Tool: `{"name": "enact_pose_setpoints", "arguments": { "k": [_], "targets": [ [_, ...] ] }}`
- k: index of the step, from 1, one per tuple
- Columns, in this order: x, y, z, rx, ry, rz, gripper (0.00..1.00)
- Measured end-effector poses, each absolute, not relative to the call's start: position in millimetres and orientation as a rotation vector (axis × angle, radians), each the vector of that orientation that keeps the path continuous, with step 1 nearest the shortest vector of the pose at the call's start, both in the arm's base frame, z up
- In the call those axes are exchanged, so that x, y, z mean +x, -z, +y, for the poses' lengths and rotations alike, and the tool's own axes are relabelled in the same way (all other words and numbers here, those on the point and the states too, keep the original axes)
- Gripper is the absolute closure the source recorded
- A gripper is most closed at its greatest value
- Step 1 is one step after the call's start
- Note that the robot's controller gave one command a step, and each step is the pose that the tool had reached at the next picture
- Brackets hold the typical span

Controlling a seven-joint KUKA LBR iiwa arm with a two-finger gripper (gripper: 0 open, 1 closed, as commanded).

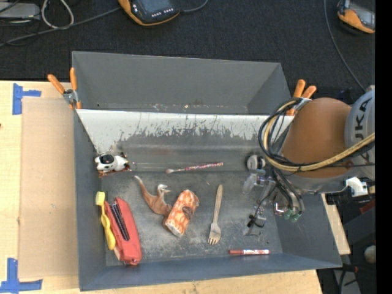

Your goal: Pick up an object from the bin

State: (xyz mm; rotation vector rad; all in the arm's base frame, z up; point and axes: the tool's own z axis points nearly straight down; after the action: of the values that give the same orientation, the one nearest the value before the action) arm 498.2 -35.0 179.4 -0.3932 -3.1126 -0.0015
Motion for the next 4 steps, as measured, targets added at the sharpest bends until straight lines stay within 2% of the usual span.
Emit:
{"name": "enact_pose_setpoints", "arguments": {
  "k": [1, 2, 3, 4],
  "targets": [
    [507.2, -191, 6, -0.268, 0.003, -3.127, 0.0],
    [505.6, -185, 31, -0.414, 0.0, -3.107, 0.0],
    [516.4, -249, 39, -0.432, 0.002, -3.104, 0.0],
    [539.6, -220, 43, -0.142, 0.006, -3.139, 0.0]
  ]
}}
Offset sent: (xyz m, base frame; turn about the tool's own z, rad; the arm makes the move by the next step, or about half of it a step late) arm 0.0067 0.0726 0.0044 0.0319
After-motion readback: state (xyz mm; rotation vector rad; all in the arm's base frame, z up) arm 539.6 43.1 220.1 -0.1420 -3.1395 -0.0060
